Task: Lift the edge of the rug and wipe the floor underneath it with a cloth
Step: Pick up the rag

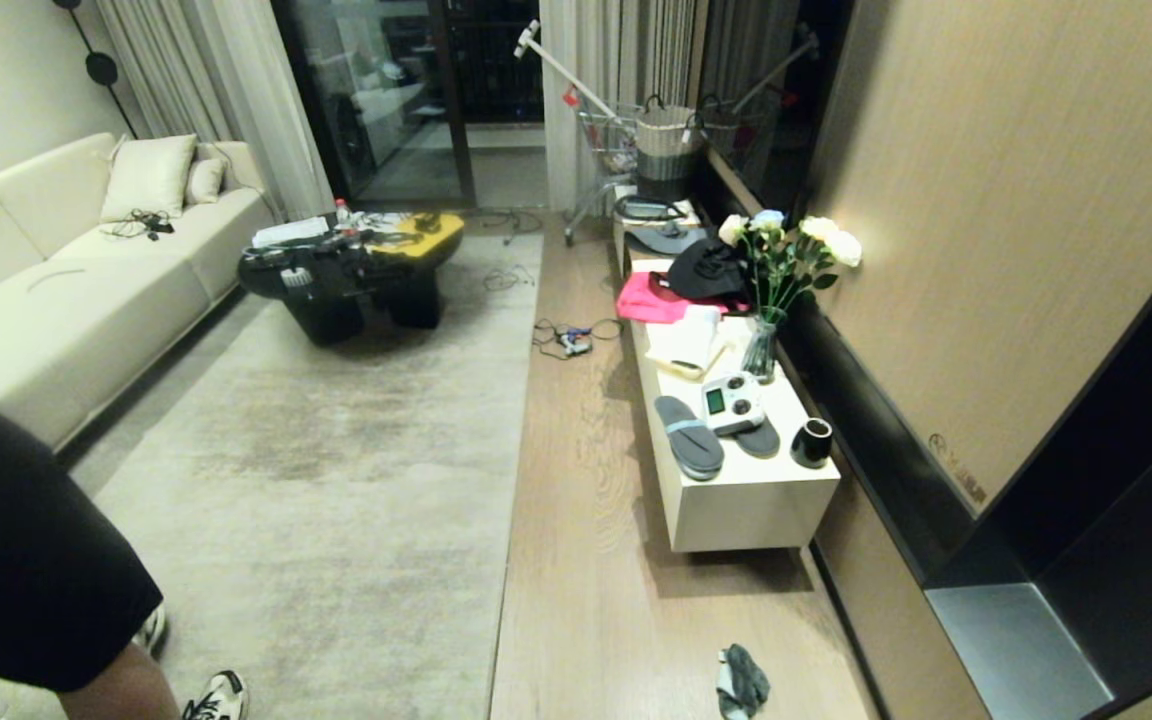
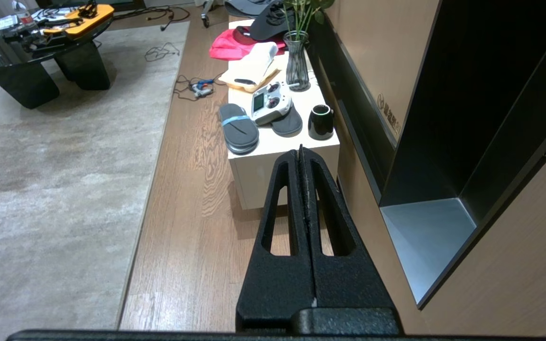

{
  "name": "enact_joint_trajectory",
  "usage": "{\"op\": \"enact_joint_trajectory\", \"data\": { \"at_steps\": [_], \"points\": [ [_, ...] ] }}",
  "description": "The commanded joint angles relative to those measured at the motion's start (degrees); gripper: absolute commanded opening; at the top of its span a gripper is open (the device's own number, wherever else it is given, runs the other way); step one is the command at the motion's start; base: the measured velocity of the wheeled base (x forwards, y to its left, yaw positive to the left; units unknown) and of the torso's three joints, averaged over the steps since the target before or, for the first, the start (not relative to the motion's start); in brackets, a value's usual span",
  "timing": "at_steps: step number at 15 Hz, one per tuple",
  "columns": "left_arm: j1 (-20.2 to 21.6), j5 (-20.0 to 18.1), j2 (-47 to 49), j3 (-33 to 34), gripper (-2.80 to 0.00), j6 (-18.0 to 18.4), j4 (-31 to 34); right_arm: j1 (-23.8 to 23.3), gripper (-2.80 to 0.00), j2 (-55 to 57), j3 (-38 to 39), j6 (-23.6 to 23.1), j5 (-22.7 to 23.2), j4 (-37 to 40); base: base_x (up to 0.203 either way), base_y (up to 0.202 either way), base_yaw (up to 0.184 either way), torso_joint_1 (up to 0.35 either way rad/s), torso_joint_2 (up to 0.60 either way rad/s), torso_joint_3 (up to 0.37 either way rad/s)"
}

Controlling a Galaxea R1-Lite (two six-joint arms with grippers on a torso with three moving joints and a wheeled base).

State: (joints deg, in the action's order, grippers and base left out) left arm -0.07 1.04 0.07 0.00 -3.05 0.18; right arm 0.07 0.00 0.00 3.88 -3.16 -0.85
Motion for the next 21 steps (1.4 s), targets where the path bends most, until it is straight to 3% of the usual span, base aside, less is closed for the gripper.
{"op": "enact_joint_trajectory", "data": {
  "at_steps": [1,21],
  "points": [
    [0.0,0.0,0.0,0.0,-2.80,0.0,0.0,0.0,-2.80,0.1,0.0,-0.1,0.0,0.0,0.000,0.000,0.000,0.000,0.00,0.000],
    [0.0,0.0,0.0,0.0,-2.80,0.0,0.0,0.0,-2.80,0.1,0.0,-0.5,0.3,-0.1,0.000,0.000,0.000,0.000,0.00,0.000]
  ]
}}
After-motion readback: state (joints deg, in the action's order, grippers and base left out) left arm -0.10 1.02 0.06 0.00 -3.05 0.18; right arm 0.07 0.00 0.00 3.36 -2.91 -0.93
